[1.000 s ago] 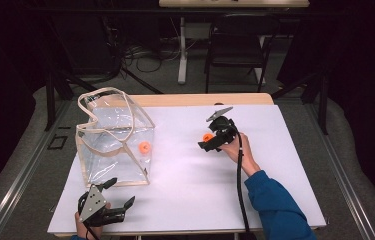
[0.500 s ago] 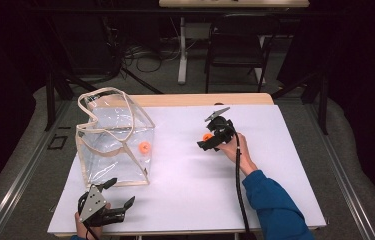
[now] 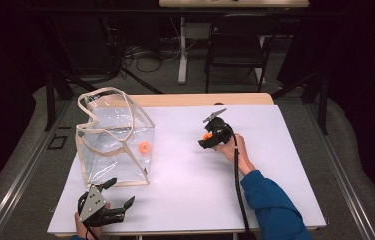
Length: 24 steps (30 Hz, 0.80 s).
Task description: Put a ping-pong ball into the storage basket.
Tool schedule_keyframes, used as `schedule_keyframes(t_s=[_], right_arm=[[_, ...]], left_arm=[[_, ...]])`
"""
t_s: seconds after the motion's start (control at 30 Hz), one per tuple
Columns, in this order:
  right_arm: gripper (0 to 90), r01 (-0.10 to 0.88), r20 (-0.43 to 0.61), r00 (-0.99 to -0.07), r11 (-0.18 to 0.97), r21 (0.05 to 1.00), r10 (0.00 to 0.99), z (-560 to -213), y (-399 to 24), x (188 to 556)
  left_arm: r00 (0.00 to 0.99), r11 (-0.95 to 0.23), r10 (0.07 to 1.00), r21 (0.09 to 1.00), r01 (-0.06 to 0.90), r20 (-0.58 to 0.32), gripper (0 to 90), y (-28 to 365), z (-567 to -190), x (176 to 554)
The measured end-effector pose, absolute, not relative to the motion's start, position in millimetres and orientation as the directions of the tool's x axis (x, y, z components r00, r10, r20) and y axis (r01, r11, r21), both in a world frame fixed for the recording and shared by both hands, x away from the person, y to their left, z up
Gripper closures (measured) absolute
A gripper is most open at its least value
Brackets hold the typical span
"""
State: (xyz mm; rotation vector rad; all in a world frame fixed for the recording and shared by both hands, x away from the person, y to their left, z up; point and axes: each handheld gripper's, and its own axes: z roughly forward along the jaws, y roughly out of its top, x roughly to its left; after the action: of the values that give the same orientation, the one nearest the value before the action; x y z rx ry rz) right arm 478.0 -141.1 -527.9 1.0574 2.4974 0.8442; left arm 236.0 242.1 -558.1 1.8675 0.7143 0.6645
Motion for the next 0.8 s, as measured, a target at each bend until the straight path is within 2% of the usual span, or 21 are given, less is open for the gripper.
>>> schedule_keyframes(t_s=[0.63,0.8], right_arm=[[49.7,0.594,-0.036,-0.660,0.551,0.586,0.750,-537.7,-145.1,482.9],[50.4,0.601,-0.027,-0.655,0.542,0.588,0.755,-538.9,-144.3,482.7]], left_arm=[[0.675,-0.336,0.726,0.923,0.187,0.128,16.0,242.1,-558.4,236.2],[0.677,-0.339,0.724,0.923,0.183,0.132,16.0,241.9,-558.1,236.0]])
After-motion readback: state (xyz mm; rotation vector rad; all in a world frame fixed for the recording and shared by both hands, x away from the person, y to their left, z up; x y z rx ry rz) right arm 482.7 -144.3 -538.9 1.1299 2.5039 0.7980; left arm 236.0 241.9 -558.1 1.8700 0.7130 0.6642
